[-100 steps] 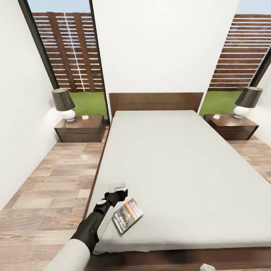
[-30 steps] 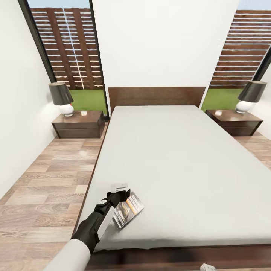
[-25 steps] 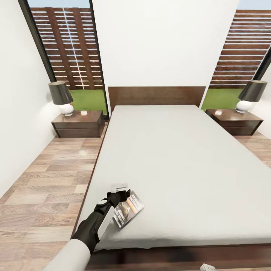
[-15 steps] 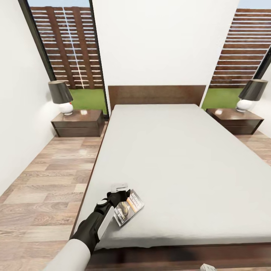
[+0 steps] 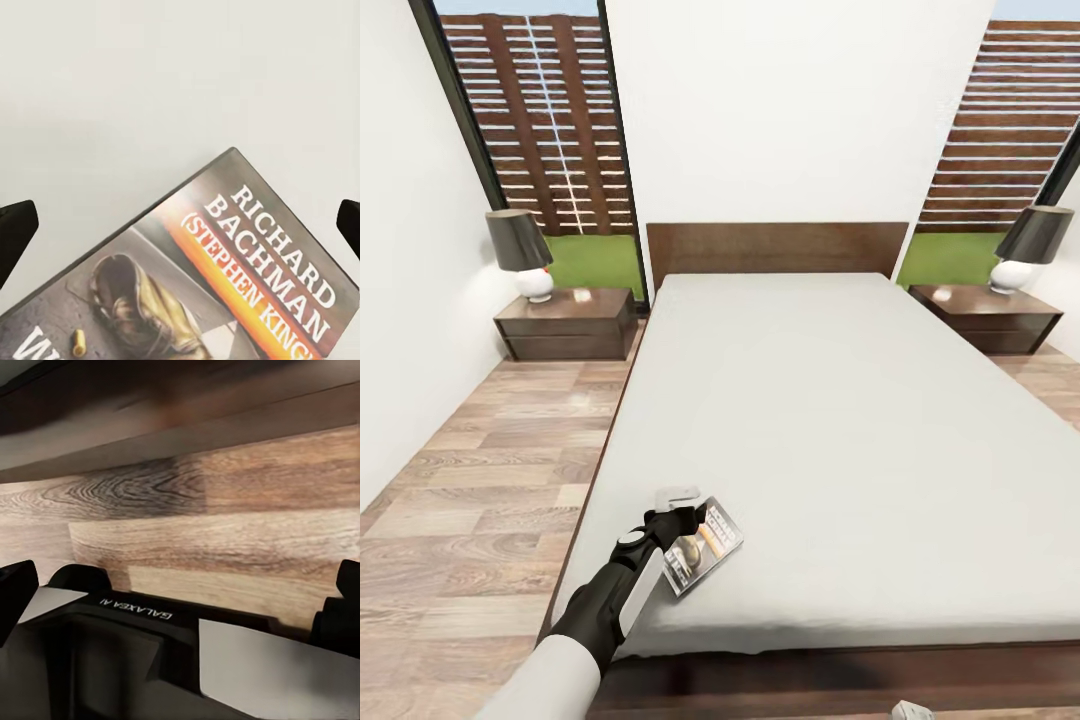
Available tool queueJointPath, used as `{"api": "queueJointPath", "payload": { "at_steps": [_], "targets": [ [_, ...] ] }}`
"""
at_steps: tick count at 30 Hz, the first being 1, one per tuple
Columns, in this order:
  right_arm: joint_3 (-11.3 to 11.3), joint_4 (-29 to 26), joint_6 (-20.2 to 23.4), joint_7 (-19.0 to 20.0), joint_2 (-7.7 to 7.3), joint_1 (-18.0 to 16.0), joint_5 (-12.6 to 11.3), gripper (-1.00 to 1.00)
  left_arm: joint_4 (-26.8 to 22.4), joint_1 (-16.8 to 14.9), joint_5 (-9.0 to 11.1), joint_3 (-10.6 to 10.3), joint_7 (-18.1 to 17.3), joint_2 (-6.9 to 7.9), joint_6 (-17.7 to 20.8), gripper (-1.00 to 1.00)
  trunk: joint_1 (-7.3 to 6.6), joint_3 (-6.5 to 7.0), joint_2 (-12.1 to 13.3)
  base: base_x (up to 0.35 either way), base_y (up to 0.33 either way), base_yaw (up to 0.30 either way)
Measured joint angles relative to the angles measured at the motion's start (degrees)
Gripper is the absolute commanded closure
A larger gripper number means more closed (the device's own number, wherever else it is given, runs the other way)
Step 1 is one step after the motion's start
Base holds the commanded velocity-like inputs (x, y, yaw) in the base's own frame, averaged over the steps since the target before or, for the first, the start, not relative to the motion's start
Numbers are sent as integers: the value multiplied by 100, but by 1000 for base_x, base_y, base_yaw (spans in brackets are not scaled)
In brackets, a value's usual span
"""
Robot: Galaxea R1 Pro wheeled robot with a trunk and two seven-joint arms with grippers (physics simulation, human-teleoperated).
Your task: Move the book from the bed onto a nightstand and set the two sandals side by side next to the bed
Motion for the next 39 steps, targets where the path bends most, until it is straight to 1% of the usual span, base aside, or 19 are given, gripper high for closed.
{"api": "queueJointPath", "payload": {
  "at_steps": [15,31,33,39],
  "targets": [
    [1,0,0,0,0,0,0,-100,0,0,-1,0,0,0,0,-100,330,-269,-602,0,0,0],
    [0,0,0,0,3,0,0,-100,0,0,-2,0,3,0,0,-100,330,-270,-603,0,0,0],
    [1,0,0,0,3,0,0,-100,0,0,-2,0,3,0,-1,-100,374,-305,-682,0,0,0],
    [1,0,0,0,5,0,0,-100,0,0,-7,0,4,0,-8,-100,374,-306,-683,0,0,0]
  ]
}}
